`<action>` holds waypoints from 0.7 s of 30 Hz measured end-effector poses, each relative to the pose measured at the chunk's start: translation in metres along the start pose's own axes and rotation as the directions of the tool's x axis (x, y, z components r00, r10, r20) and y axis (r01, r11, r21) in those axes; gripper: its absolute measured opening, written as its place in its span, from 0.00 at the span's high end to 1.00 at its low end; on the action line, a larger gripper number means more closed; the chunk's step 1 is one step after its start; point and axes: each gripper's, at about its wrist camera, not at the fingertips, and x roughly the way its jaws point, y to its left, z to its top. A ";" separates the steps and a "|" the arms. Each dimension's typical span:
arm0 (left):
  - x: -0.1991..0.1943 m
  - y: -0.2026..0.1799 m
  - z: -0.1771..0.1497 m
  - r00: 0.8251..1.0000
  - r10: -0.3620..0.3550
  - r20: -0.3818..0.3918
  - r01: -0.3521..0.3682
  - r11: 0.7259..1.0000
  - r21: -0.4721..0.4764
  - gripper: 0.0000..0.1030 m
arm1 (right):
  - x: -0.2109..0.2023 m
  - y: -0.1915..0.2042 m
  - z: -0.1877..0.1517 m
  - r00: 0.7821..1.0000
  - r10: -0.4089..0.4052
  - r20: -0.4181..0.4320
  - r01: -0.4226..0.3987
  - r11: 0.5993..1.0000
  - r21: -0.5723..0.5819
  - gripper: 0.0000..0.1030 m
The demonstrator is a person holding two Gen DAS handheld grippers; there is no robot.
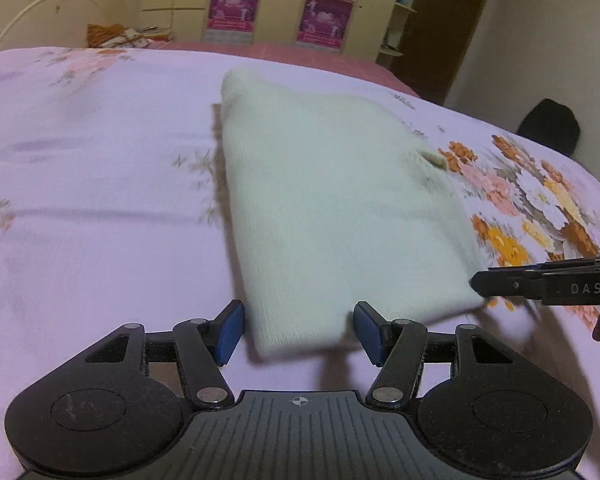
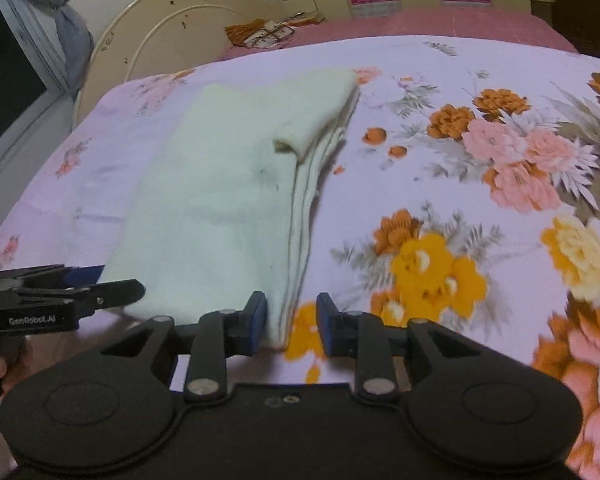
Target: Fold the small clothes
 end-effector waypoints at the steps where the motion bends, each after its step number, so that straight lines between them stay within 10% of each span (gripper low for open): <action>1: -0.003 -0.004 -0.004 1.000 0.009 -0.002 -0.009 1.000 0.011 0.42 | -0.001 0.005 -0.004 1.000 -0.016 0.001 0.016 1.000 -0.002 0.71; 21: -0.162 -0.042 -0.066 0.988 0.010 0.154 -0.013 1.000 0.018 0.05 | -0.144 0.079 -0.086 0.968 -0.074 0.238 0.067 0.997 0.039 0.20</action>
